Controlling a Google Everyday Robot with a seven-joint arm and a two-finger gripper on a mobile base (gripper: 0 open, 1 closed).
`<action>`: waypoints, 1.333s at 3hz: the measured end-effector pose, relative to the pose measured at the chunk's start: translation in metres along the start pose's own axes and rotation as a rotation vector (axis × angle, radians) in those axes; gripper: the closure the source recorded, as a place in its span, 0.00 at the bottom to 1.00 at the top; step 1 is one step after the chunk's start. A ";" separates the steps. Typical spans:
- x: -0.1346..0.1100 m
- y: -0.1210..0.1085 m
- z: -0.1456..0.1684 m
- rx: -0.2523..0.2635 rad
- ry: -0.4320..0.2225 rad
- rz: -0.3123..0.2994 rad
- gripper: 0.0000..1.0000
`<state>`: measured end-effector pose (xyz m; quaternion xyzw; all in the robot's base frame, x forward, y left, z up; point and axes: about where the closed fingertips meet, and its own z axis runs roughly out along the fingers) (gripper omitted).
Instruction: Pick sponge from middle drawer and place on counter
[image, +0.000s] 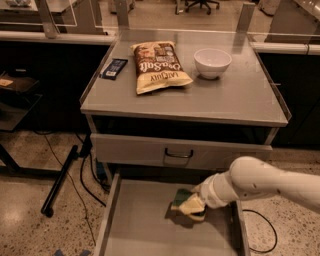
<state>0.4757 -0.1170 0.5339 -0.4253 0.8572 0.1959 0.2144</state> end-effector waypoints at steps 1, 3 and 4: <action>-0.004 -0.042 -0.069 0.134 -0.008 0.063 1.00; -0.018 -0.082 -0.165 0.284 -0.019 0.106 1.00; -0.019 -0.096 -0.227 0.325 -0.055 0.136 1.00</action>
Offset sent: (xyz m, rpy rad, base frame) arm 0.0584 -0.1904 0.2218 -0.2205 -0.2529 -0.3657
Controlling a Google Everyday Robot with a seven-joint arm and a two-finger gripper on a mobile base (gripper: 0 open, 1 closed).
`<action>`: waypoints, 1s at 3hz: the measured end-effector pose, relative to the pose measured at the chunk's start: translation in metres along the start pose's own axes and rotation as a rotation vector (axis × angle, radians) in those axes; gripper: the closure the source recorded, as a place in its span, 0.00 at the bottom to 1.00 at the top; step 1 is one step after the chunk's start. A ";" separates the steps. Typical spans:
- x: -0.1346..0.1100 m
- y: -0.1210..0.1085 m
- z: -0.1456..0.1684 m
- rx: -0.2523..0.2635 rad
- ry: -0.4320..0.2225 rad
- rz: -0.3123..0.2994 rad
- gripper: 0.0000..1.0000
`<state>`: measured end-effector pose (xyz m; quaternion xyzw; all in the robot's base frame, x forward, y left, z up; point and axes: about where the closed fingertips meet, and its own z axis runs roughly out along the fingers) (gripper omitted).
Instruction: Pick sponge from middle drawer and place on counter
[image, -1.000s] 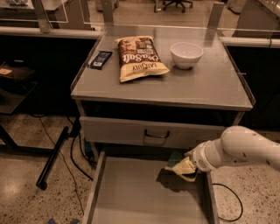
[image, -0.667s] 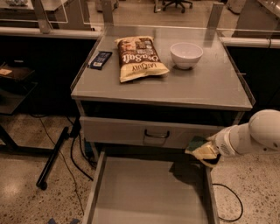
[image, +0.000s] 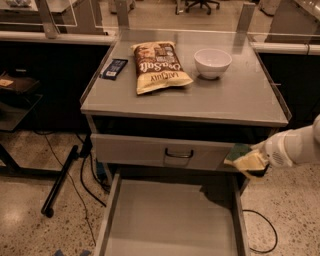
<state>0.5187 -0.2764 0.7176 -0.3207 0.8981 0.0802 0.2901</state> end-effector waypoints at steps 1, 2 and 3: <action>0.002 -0.016 -0.063 0.041 -0.024 0.003 1.00; -0.001 -0.024 -0.132 0.099 -0.092 -0.010 1.00; -0.001 -0.025 -0.136 0.103 -0.098 -0.011 1.00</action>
Offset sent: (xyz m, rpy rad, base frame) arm -0.0826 -0.1041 0.1848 -0.0079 -0.2437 -0.0778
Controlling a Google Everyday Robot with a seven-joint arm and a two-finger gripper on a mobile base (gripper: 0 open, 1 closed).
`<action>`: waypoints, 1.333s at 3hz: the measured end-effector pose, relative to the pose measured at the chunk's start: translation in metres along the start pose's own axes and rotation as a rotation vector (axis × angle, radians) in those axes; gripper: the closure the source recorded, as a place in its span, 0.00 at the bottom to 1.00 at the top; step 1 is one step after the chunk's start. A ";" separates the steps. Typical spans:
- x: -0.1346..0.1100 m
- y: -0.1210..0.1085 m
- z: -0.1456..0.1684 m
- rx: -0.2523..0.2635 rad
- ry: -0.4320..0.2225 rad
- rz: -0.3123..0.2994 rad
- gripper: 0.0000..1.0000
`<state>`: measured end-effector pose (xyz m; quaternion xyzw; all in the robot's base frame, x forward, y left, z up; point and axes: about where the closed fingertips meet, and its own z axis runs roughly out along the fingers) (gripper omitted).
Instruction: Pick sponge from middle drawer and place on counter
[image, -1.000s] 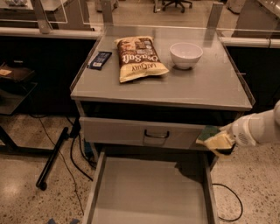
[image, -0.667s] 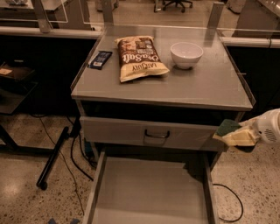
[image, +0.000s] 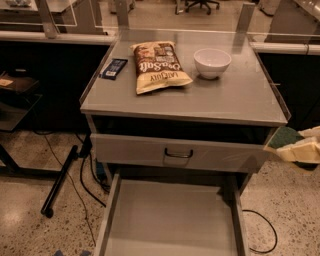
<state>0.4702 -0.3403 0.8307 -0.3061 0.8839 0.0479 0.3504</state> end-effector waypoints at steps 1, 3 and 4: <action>-0.036 -0.010 0.009 -0.008 -0.038 -0.008 1.00; -0.156 -0.032 0.038 -0.054 -0.136 -0.072 1.00; -0.167 -0.034 0.037 -0.050 -0.151 -0.083 1.00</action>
Offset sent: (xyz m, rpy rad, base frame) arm 0.1570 0.0648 0.1091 0.0501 -0.1573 0.0984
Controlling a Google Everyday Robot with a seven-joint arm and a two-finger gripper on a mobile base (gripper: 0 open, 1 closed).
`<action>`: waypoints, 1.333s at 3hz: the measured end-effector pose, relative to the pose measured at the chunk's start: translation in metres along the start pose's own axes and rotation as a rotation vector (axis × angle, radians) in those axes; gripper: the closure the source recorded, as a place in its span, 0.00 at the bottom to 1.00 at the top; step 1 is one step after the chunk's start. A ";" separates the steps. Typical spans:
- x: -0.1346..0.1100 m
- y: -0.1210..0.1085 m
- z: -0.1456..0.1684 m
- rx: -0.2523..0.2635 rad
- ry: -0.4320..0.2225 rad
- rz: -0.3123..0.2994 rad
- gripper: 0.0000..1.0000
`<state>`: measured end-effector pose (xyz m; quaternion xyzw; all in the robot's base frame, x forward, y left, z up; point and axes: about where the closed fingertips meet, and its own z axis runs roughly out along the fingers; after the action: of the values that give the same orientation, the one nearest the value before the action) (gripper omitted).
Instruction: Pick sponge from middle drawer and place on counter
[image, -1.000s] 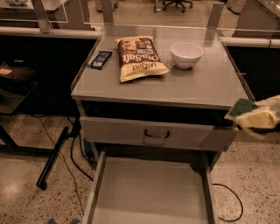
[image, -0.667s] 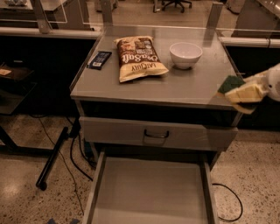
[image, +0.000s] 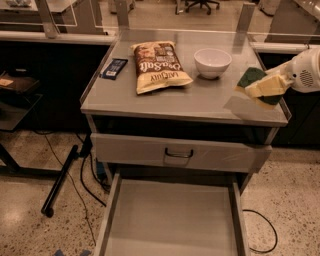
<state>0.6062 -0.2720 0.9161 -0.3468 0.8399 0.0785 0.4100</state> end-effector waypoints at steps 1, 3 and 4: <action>-0.007 -0.003 0.021 -0.019 0.000 0.005 1.00; -0.013 -0.001 0.069 -0.083 0.028 -0.009 1.00; 0.005 0.005 0.088 -0.113 0.058 0.000 1.00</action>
Offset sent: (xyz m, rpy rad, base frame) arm 0.0627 0.0369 -0.0165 0.0206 0.0178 0.0574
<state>0.6562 -0.2342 0.8544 -0.3714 0.8458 0.1159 0.3650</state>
